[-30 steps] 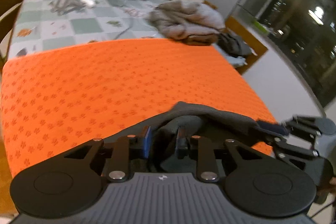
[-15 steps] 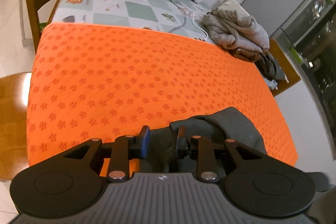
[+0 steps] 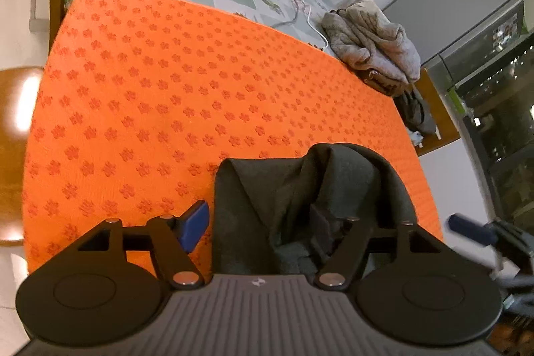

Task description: Fold clothes

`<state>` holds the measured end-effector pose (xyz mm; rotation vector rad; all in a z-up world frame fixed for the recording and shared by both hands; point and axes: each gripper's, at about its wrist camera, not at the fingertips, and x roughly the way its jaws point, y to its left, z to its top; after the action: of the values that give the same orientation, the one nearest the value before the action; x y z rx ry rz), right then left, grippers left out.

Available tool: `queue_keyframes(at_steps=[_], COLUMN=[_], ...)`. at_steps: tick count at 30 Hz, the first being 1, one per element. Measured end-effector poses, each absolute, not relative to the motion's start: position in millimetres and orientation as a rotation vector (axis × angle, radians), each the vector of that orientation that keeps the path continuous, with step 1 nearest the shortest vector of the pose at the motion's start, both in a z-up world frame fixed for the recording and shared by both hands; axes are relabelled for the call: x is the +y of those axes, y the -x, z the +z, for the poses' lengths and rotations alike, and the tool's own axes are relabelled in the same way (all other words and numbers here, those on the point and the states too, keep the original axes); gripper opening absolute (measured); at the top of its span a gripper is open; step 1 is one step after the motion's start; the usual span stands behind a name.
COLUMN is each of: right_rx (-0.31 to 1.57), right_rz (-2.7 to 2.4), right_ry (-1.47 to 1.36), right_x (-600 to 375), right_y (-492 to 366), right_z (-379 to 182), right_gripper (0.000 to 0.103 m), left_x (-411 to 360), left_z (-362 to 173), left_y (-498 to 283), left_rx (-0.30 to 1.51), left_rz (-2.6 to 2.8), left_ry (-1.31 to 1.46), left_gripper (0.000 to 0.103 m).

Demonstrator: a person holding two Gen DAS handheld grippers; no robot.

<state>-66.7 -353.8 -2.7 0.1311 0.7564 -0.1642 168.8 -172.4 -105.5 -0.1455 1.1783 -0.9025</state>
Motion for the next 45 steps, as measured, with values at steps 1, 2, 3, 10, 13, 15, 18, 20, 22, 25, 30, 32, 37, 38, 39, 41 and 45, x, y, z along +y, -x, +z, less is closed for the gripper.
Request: queue_keyframes(at_steps=[1,2,3,10,13,15,18,20,22,25,30,32,37,38,39,41,45], right_rx=[0.752,0.748,0.759,0.835,0.864,0.867,0.877,0.889,0.908,0.923,0.949,0.960,0.925,0.914,0.896,0.860,0.763], right_rz=[-0.191,-0.218,-0.242,-0.226,-0.163,-0.100,0.001,0.064,0.124,0.197,0.237,0.228,0.156,0.135,0.105,0.045,-0.069], right_ry=[-0.154,-0.176,-0.208,-0.476,-0.581,-0.631,-0.676,-0.703,-0.726,-0.753,-0.717,-0.728,-0.728,-0.743,-0.743,-0.743,-0.731], right_x=[-364,-375,-387,-460,-481,-491,-502,-508,-513,-514,-502,-499,-494,-495,-494,-493,-502], right_y=[69,71,73,70,66,63,56,50,43,35,27,25,36,40,47,61,102], right_z=[-2,-1,-4,-55,-81,-91,-103,-111,-119,-123,-120,-123,-113,-109,-102,-88,-48], right_gripper=[0.062,0.065,0.065,0.066,0.073,0.077,0.081,0.081,0.081,0.078,0.076,0.075,0.041,0.038,0.037,0.036,0.036], left_x=[-173,-174,-175,-175,-173,-172,-168,-166,-165,-164,-169,-174,-198,-202,-205,-211,-232], left_z=[-107,-108,-109,-115,-115,-115,-117,-119,-122,-123,-121,-121,-111,-107,-101,-90,-65], left_y=[-168,-167,-165,-157,-154,-150,-142,-135,-130,-122,-112,-111,-99,-96,-93,-87,-72], left_rx=[1.185,1.187,1.187,1.207,1.207,1.209,1.202,1.202,1.208,1.205,1.203,1.211,1.180,1.166,1.153,1.126,1.090], left_rz=[-0.898,-0.893,-0.891,-0.846,-0.819,-0.789,-0.744,-0.719,-0.698,-0.644,-0.615,-0.638,-0.725,-0.743,-0.762,-0.800,-0.899], left_ry=[0.151,0.155,0.154,0.180,0.193,0.213,0.259,0.303,0.342,0.369,0.389,0.393,0.330,0.318,0.313,0.302,0.290], left_gripper=[0.076,0.077,0.078,0.084,0.083,0.083,0.083,0.083,0.083,0.083,0.083,0.082,0.048,0.042,0.040,0.037,0.037])
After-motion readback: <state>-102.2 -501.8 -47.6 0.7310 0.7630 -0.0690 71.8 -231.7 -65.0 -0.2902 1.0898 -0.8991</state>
